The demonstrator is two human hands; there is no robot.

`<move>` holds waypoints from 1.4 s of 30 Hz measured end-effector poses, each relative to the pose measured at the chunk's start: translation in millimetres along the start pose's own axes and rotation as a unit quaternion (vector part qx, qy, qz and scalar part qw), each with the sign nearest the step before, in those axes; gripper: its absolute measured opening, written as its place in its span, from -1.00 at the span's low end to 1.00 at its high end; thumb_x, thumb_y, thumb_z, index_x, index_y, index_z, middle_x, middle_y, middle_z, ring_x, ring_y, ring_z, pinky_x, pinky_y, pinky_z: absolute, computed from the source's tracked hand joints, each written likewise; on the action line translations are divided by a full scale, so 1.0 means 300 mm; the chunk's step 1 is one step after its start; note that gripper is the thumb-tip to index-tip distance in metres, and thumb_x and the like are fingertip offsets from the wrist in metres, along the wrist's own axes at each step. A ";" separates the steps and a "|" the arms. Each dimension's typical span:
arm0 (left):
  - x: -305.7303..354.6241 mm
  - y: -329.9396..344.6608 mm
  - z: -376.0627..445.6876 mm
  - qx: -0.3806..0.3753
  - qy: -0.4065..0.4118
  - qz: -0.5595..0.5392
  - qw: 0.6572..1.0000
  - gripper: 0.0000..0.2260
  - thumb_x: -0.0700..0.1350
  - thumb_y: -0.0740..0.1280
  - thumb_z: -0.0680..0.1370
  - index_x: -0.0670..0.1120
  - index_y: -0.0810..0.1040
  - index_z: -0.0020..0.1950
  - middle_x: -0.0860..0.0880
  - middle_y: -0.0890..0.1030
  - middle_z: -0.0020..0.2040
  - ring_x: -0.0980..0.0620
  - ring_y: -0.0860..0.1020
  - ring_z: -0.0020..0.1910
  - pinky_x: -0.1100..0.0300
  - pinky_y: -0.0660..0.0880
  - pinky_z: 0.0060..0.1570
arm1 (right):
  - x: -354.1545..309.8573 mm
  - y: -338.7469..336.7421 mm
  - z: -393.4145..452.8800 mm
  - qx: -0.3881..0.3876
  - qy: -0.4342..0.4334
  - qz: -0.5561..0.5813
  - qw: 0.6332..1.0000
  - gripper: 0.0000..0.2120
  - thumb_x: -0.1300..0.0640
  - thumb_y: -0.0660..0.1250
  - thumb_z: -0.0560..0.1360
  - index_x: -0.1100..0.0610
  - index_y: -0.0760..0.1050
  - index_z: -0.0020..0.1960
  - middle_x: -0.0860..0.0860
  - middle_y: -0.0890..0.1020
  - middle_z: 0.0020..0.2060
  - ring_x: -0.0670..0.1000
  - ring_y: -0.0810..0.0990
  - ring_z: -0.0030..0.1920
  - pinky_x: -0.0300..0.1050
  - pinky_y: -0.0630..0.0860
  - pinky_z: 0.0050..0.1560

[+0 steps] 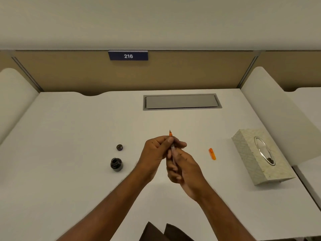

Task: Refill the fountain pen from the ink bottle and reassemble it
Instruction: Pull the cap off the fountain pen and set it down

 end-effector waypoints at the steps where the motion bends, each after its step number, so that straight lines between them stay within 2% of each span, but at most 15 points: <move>1: 0.017 -0.014 -0.005 0.016 0.016 0.016 1.000 -0.72 -0.12 0.19 0.66 -0.10 0.70 -0.03 -0.11 0.75 -0.04 -0.07 0.71 0.03 0.16 0.60 0.08 | -0.004 0.011 0.000 0.014 -0.004 -0.022 1.000 -0.68 -0.07 0.11 0.66 0.15 0.41 -0.09 0.01 0.30 -0.42 -0.04 0.16 -0.47 -0.15 0.08 -0.43; 4: 0.055 -0.041 -0.018 0.043 0.057 0.027 0.997 -0.73 -0.15 0.22 0.65 -0.11 0.72 -0.06 -0.13 0.75 -0.08 -0.07 0.71 0.02 0.16 0.61 0.09 | -0.021 0.021 0.001 0.071 -0.044 -0.093 0.992 -0.68 -0.07 0.12 0.62 0.13 0.40 -0.15 -0.07 0.34 -0.47 -0.11 0.23 -0.50 -0.26 0.17 -0.49; 6: 0.068 -0.048 -0.024 0.055 0.076 0.032 0.995 -0.74 -0.17 0.24 0.64 -0.16 0.72 -0.04 -0.13 0.75 -0.07 -0.05 0.71 0.03 0.17 0.61 0.11 | -0.043 0.029 -0.003 0.113 -0.112 -0.179 0.971 -0.74 -0.05 0.10 0.61 0.05 0.46 -0.10 -0.11 0.41 -0.44 -0.13 0.34 -0.48 -0.30 0.28 -0.45; 8: 0.074 -0.051 -0.027 0.067 0.086 0.033 0.993 -0.76 -0.17 0.26 0.63 -0.19 0.72 -0.02 -0.12 0.75 -0.07 -0.03 0.71 0.03 0.17 0.61 0.10 | -0.062 0.035 -0.019 0.163 -0.179 -0.296 0.924 -0.80 -0.04 0.09 0.60 -0.05 0.46 0.08 -0.18 0.54 -0.30 -0.13 0.54 -0.31 -0.34 0.47 -0.31; 10: 0.075 -0.049 -0.026 0.074 0.090 0.028 0.993 -0.76 -0.16 0.27 0.63 -0.18 0.72 -0.02 -0.11 0.76 -0.07 -0.04 0.71 0.02 0.16 0.62 0.08 | -0.073 0.034 -0.032 0.196 -0.207 -0.337 0.897 -0.76 -0.03 0.11 0.58 -0.07 0.41 0.22 -0.31 0.58 -0.13 -0.23 0.62 -0.09 -0.41 0.54 -0.13; 13: 0.087 -0.047 -0.015 0.067 0.093 0.025 0.993 -0.76 -0.15 0.25 0.63 -0.13 0.72 -0.03 -0.12 0.75 -0.06 -0.05 0.72 0.03 0.12 0.62 0.11 | -0.093 0.020 -0.027 0.207 -0.194 -0.275 0.919 -0.81 -0.05 0.18 0.56 -0.13 0.48 0.14 -0.33 0.63 -0.22 -0.19 0.64 -0.17 -0.38 0.55 -0.19; 15: 0.095 -0.046 -0.006 0.056 0.088 0.023 0.994 -0.74 -0.15 0.23 0.64 -0.10 0.71 -0.04 -0.12 0.75 -0.05 -0.05 0.72 0.03 0.11 0.63 0.10 | -0.101 0.009 -0.017 0.193 -0.163 -0.196 0.947 -0.79 -0.07 0.18 0.57 -0.04 0.56 -0.02 -0.15 0.62 -0.32 -0.10 0.55 -0.38 -0.30 0.46 -0.38; 17: 0.100 -0.048 0.001 0.045 0.080 0.022 0.996 -0.73 -0.13 0.21 0.65 -0.10 0.71 -0.04 -0.12 0.75 -0.05 -0.05 0.71 0.04 0.15 0.63 0.06 | -0.108 0.000 -0.009 0.176 -0.133 -0.143 0.965 -0.69 -0.07 0.18 0.57 0.11 0.58 -0.09 0.01 0.59 -0.35 -0.06 0.46 -0.46 -0.23 0.36 -0.49; 20: 0.101 -0.049 0.007 0.034 0.072 0.017 0.997 -0.73 -0.12 0.21 0.65 -0.14 0.70 -0.03 -0.15 0.75 -0.05 -0.05 0.71 0.05 0.19 0.61 0.03 | -0.114 0.006 -0.002 0.148 -0.102 -0.087 0.980 -0.71 -0.05 0.25 0.54 0.13 0.60 0.04 0.05 0.58 -0.33 -0.02 0.47 -0.44 -0.20 0.40 -0.50; 23: 0.094 -0.048 0.015 0.028 0.068 0.017 0.997 -0.74 -0.14 0.21 0.66 -0.15 0.69 -0.03 -0.18 0.74 -0.05 -0.06 0.71 0.07 0.13 0.62 0.11 | -0.105 0.024 0.010 0.121 -0.077 -0.042 0.989 -0.78 0.10 0.32 0.57 0.07 0.55 0.20 0.06 0.59 -0.32 -0.02 0.50 -0.44 -0.18 0.47 -0.47; 27: 0.081 -0.062 0.022 0.036 0.055 0.010 0.998 -0.73 -0.14 0.20 0.66 -0.20 0.68 0.01 -0.17 0.75 -0.06 -0.06 0.71 0.05 0.14 0.63 0.10 | -0.068 0.037 0.015 0.096 -0.021 0.019 0.995 -0.70 0.01 0.16 0.64 0.20 0.54 0.13 0.13 0.58 -0.32 0.03 0.52 -0.45 -0.17 0.47 -0.48; 29: 0.083 -0.068 0.023 0.037 0.053 -0.003 0.998 -0.74 -0.13 0.20 0.64 -0.19 0.67 -0.01 -0.16 0.75 -0.09 -0.06 0.72 0.04 0.20 0.62 0.04 | -0.066 0.039 0.012 0.095 -0.013 0.015 0.995 -0.68 0.02 0.15 0.65 0.22 0.56 0.10 0.13 0.58 -0.33 0.02 0.51 -0.45 -0.17 0.47 -0.47; 33: 0.091 -0.069 0.025 0.049 0.064 0.003 0.997 -0.75 -0.11 0.21 0.63 -0.12 0.68 -0.05 -0.08 0.76 -0.13 -0.02 0.72 0.03 0.28 0.60 0.02 | -0.075 0.024 0.013 0.115 -0.020 0.002 0.993 -0.79 0.08 0.33 0.56 0.11 0.57 0.16 0.09 0.59 -0.32 0.00 0.51 -0.43 -0.17 0.48 -0.45; 37: 0.097 -0.075 0.028 0.057 0.078 0.014 0.995 -0.74 -0.13 0.21 0.65 -0.12 0.68 -0.06 -0.12 0.76 -0.10 -0.03 0.72 0.05 0.17 0.62 0.09 | -0.063 0.005 0.012 0.123 -0.006 0.018 0.992 -0.68 0.01 0.19 0.64 0.21 0.60 0.10 0.12 0.59 -0.31 0.01 0.51 -0.41 -0.16 0.47 -0.44; 42: 0.088 -0.059 0.024 0.046 0.063 0.010 0.997 -0.75 -0.10 0.21 0.63 -0.09 0.69 0.00 -0.10 0.76 -0.06 -0.03 0.72 0.02 0.27 0.60 0.03 | -0.071 0.008 0.007 0.124 -0.021 0.008 0.992 -0.89 0.16 0.33 0.58 0.11 0.58 0.08 0.08 0.58 -0.31 0.01 0.51 -0.38 -0.18 0.47 -0.44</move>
Point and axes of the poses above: each hand's wrist, its own z-axis towards the middle knuckle, its own y-axis out of the palm, x = y × z, the point moved 9 cm from there along z, towards the middle knuckle
